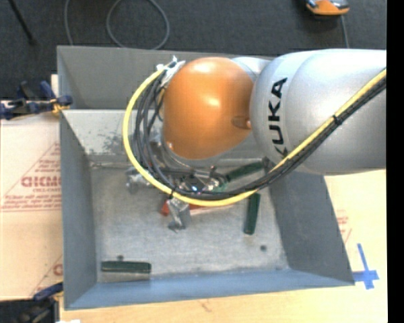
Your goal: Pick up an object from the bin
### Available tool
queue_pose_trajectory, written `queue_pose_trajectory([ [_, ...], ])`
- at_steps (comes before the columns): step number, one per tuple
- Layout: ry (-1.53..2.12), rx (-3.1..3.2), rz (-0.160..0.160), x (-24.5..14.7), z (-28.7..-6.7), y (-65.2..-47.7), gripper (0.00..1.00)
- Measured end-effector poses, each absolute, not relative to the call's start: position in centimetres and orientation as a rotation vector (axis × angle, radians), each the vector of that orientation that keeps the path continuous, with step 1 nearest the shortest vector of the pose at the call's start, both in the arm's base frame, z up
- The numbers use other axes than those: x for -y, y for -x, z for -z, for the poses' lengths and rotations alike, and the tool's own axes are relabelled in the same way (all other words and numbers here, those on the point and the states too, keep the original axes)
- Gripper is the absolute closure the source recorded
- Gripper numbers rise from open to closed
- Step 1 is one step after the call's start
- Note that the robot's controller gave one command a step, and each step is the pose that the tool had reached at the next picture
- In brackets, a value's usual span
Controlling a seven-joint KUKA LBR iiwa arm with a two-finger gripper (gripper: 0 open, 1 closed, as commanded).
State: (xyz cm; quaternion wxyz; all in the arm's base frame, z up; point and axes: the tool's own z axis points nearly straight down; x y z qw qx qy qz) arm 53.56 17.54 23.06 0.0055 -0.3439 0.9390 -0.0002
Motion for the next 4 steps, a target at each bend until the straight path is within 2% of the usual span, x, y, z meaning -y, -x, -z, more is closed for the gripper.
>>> queue_pose_trajectory([
  [1, 1.104, -2.940, 0.005, -10.4, -22.7, -54.7, 0.00],
  [2, 1.095, -2.946, 0.001, -4.4, -13.1, -58.5, 0.00],
  [3, 0.899, -2.997, -0.005, -6.0, -8.2, -62.6, 0.00],
  [4, 0.923, -2.983, 0.003, -5.5, -7.7, -65.1, 0.00],
])
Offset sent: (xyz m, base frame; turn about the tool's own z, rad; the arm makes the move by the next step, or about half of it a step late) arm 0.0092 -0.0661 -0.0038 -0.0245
